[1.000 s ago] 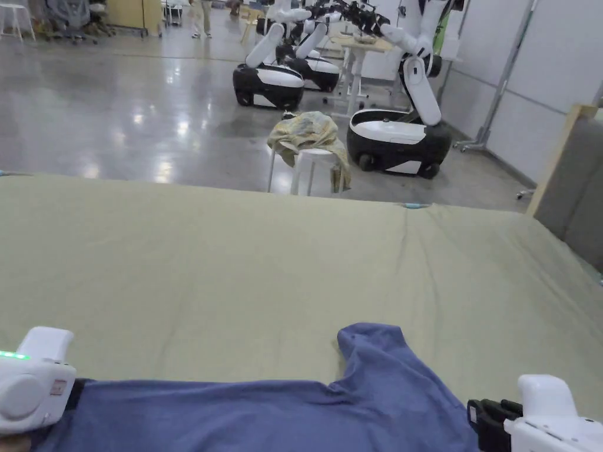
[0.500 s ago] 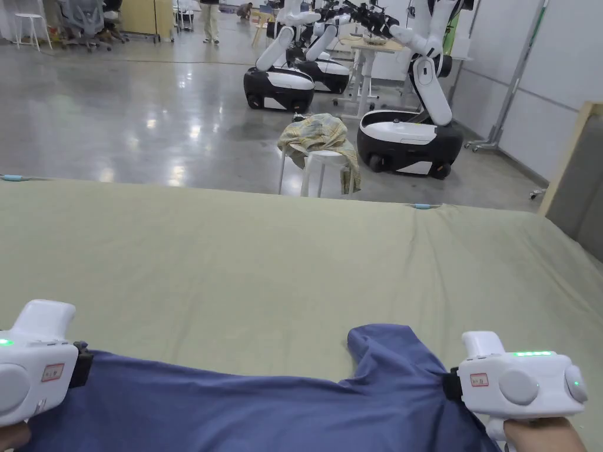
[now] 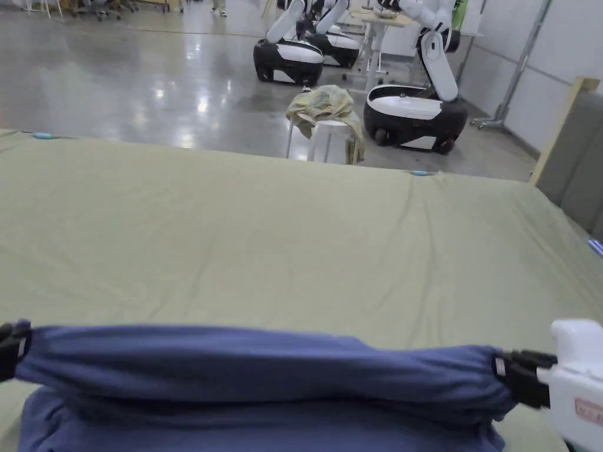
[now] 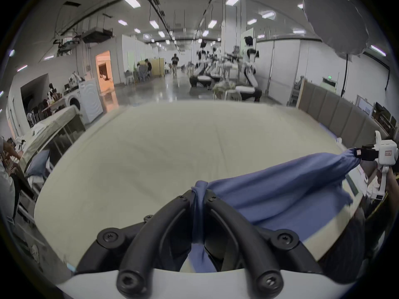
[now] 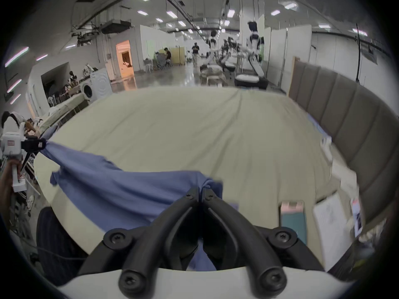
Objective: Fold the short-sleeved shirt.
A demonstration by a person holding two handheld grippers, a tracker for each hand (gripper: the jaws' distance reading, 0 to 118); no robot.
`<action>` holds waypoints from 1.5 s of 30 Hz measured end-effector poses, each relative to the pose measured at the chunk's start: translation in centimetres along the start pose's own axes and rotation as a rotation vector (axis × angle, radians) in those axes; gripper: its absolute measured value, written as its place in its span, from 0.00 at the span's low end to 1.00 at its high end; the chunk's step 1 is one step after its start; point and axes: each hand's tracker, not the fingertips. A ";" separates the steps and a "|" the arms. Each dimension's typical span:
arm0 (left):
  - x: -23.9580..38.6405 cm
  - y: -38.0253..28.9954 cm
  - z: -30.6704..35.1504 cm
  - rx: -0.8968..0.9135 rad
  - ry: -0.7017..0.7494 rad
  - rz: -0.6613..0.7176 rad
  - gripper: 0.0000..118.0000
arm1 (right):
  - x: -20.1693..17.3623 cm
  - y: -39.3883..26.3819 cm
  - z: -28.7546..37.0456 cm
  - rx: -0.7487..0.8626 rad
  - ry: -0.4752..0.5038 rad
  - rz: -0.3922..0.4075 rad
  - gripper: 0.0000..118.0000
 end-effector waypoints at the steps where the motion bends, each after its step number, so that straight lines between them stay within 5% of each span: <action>1: -0.2 -1.8 -0.4 -0.046 0.008 0.004 0.06 | -0.8 -2.0 0.3 -0.037 -0.003 -0.015 0.01; 3: -0.4 -5.0 -1.7 -0.130 -0.018 0.066 0.07 | -1.2 -5.5 -0.4 -0.098 0.000 -0.075 0.01; 7: 1.9 -7.3 -2.9 -0.115 0.051 0.012 0.24 | -1.4 -8.8 -2.1 -0.115 -0.033 -0.115 0.08; 8: 1.7 -7.0 -3.1 -0.099 0.114 -0.017 0.53 | -1.6 -8.5 -1.6 -0.097 -0.065 -0.120 0.32; 9: 2.4 -6.4 -2.0 -0.053 0.122 -0.041 0.69 | -1.1 -8.4 -1.8 -0.083 -0.100 -0.126 0.57; 10: 3.2 -5.7 -0.7 0.035 0.113 -0.054 0.74 | -1.9 -7.4 -0.8 -0.044 -0.121 -0.133 0.81; 11: 4.0 -5.0 0.5 0.121 0.084 -0.057 0.74 | -2.5 -6.6 0.2 0.019 -0.118 -0.140 0.94; 16: 10.0 -1.5 4.0 0.484 0.012 -0.058 0.74 | -8.7 -1.4 5.0 0.514 -0.060 -0.098 0.96; 19: 12.3 -0.9 4.4 0.538 0.036 -0.057 0.73 | -11.5 -0.3 5.6 0.582 -0.098 -0.067 0.88; 20: 12.8 -0.8 4.2 0.527 0.034 -0.064 0.69 | -11.7 -0.3 5.6 0.570 -0.082 -0.073 0.57; 21: 13.1 -0.6 4.0 0.507 0.034 -0.071 0.54 | -12.0 -0.2 5.4 0.570 -0.049 -0.070 0.25; 22: 13.1 -0.5 3.8 0.466 0.008 -0.072 0.27 | -12.4 -0.1 5.2 0.559 -0.049 -0.064 0.04; 23: 13.1 -0.4 3.7 0.447 -0.006 -0.072 0.06 | -13.0 0.0 4.8 0.535 -0.075 -0.040 0.04; 31: 6.0 -0.8 3.2 0.317 0.027 0.033 0.06 | -15.3 0.0 5.0 0.512 -0.022 0.038 0.04; 33: 2.5 -1.3 3.9 0.269 0.050 0.066 0.16 | -15.9 -0.1 5.0 0.498 -0.012 0.048 0.04; 34: 0.6 -1.6 4.1 0.229 0.049 0.082 0.36 | -16.2 -0.2 4.9 0.489 -0.006 0.050 0.04; 37: -3.6 -2.7 4.0 0.057 0.081 0.101 0.60 | -17.5 -0.5 4.1 0.446 0.018 0.036 0.04; 38: -5.0 -3.2 3.6 0.031 0.060 0.136 0.84 | -17.9 -0.7 3.9 0.437 0.022 0.033 0.04; 45: -15.9 -7.1 -3.7 -0.236 -0.569 0.744 0.85 | -21.4 -2.6 1.9 0.361 0.065 -0.017 0.04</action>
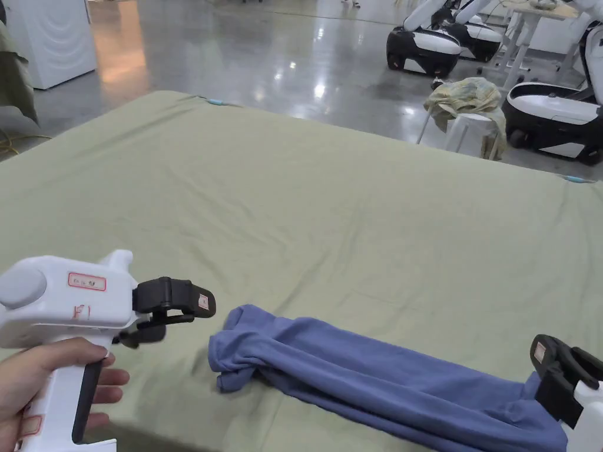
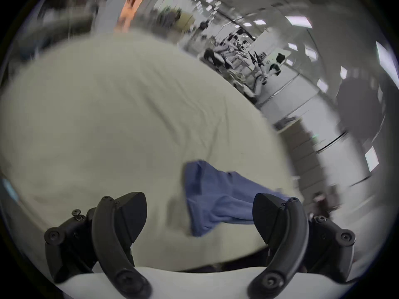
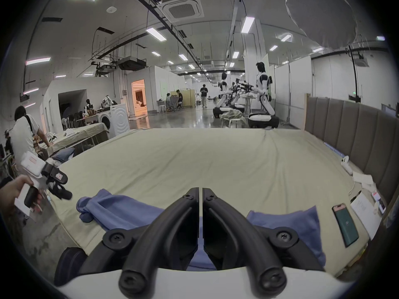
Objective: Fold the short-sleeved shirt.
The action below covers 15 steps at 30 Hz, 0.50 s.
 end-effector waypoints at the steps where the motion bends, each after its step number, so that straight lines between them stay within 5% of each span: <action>1: -1.7 0.3 -1.0 -0.063 -0.073 0.077 0.85 | -0.3 -0.3 -0.2 -0.008 -0.001 -0.007 0.04; 4: -4.3 -0.9 -4.8 -0.193 -0.203 0.200 0.85 | -0.7 -0.9 -0.4 -0.027 -0.015 -0.014 0.04; 10: -3.8 -2.5 -11.1 -0.180 -0.434 0.222 0.84 | -0.3 -1.1 -0.7 -0.059 -0.054 -0.017 0.04; 13: -2.7 -2.3 -14.0 -0.202 -0.427 0.240 0.80 | 0.1 -0.9 -0.9 -0.072 -0.064 -0.025 0.04; 14: -3.0 -1.4 -14.6 -0.195 -0.423 0.246 0.51 | 0.1 -0.8 -0.8 -0.069 -0.064 -0.028 0.04; 15: -2.5 -1.0 -14.6 -0.185 -0.377 0.245 0.11 | 0.1 -0.7 -0.7 -0.066 -0.065 -0.030 0.04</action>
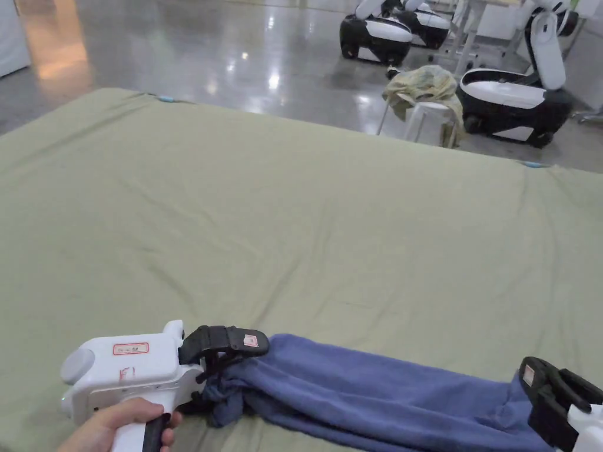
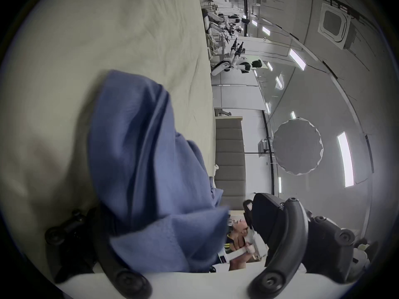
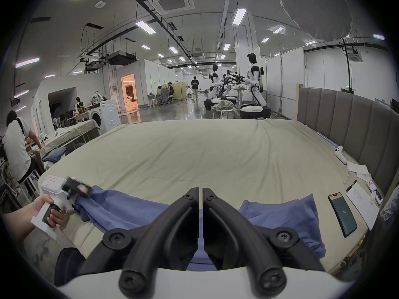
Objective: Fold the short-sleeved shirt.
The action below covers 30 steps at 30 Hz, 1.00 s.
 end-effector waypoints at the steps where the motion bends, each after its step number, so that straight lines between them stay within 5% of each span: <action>1: 0.7 0.0 0.0 0.012 0.107 -0.052 0.09 | 0.0 0.2 0.1 0.004 -0.001 -0.001 0.04; 3: 0.9 -0.5 -0.2 0.080 0.485 -0.186 0.09 | 0.0 0.4 0.3 0.013 0.007 -0.009 0.04; 4: 1.0 -0.7 0.1 0.055 0.293 -0.171 0.09 | 0.0 0.4 0.3 0.016 0.011 -0.013 0.04; 5: 1.5 -0.8 0.6 0.091 0.302 -0.135 0.09 | 0.1 0.4 0.4 0.020 0.015 -0.016 0.04; 14: 10.7 -5.0 1.8 0.302 0.853 -0.541 0.09 | 0.6 0.6 1.8 0.055 0.041 0.027 0.04; 18: 15.8 -10.5 -3.6 0.253 0.874 -0.803 0.09 | 1.5 0.2 2.2 0.031 0.050 0.057 0.04; 25: 15.4 -17.8 -19.2 0.103 0.885 -0.986 0.09 | 5.0 -0.2 2.7 0.015 -0.004 0.071 0.04; 28: 12.3 -18.6 -23.9 0.041 1.031 -1.044 0.33 | 6.6 -0.4 3.2 0.014 -0.011 0.056 0.04; 30: 10.8 -18.1 -24.9 -0.048 1.048 -0.955 0.42 | 7.4 -0.4 3.5 0.015 -0.015 0.039 0.04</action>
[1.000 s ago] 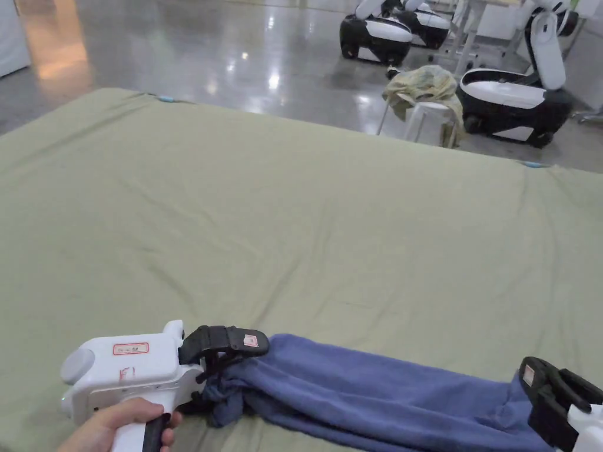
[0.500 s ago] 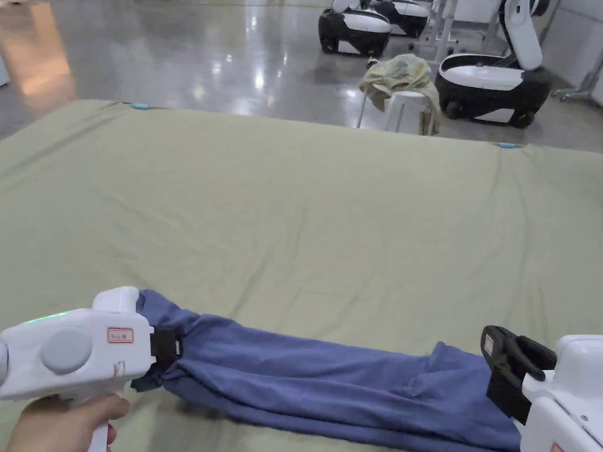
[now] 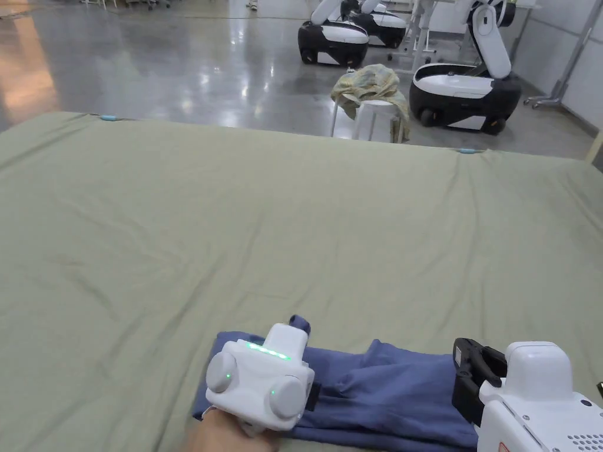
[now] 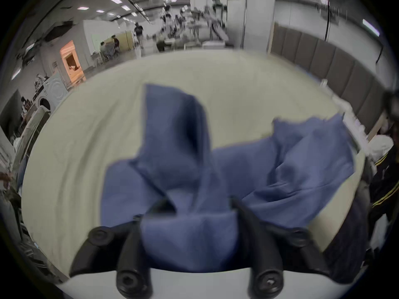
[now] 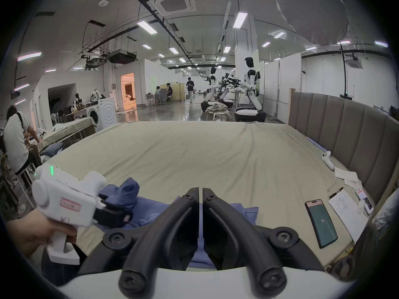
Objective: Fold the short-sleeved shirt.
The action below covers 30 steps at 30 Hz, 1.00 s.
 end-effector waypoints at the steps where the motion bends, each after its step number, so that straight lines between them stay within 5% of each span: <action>1: -1.0 0.2 1.0 0.090 -0.018 0.072 0.54 | 0.3 0.0 0.1 0.002 -0.014 -0.005 0.04; 2: -1.5 0.6 2.2 0.120 -0.055 0.135 0.72 | 0.6 -0.1 0.3 0.006 -0.020 -0.007 0.04; 3: -2.3 1.0 3.7 0.147 -0.161 0.195 0.78 | 0.9 -0.1 0.6 0.014 -0.018 -0.012 0.04; 6: -6.8 1.3 6.8 0.261 -0.455 0.276 0.78 | 1.7 0.0 0.9 0.021 -0.014 -0.026 0.04; 11: -12.6 -0.6 9.9 0.433 -0.411 0.469 0.76 | 2.4 -0.1 1.6 0.034 -0.008 -0.094 0.04; 13: -13.0 -0.9 8.7 0.369 -0.379 0.497 0.63 | 2.4 -0.3 1.5 0.034 -0.006 -0.105 0.04; 14: -12.7 -0.9 7.7 0.302 -0.361 0.509 0.19 | 2.4 -0.3 1.5 0.032 -0.005 -0.107 0.04; 15: -12.0 -0.9 6.5 0.259 -0.372 0.500 0.04 | 2.4 -0.5 1.3 0.028 -0.003 -0.108 0.04; 18: -7.4 -0.6 2.1 0.140 -0.329 0.389 0.04 | 2.7 -0.7 1.5 0.017 0.005 -0.129 0.04; 23: 0.4 -1.4 1.0 0.173 -0.518 0.246 0.04 | 3.8 -1.0 2.0 0.010 -0.036 -0.121 0.04; 29: -3.2 -1.8 2.8 0.198 -0.453 0.318 0.05 | 3.8 -0.8 2.1 0.019 -0.033 -0.110 0.04; 30: -3.8 -1.9 3.8 0.226 -0.448 0.265 0.17 | 3.6 -0.7 2.0 0.025 -0.030 -0.105 0.04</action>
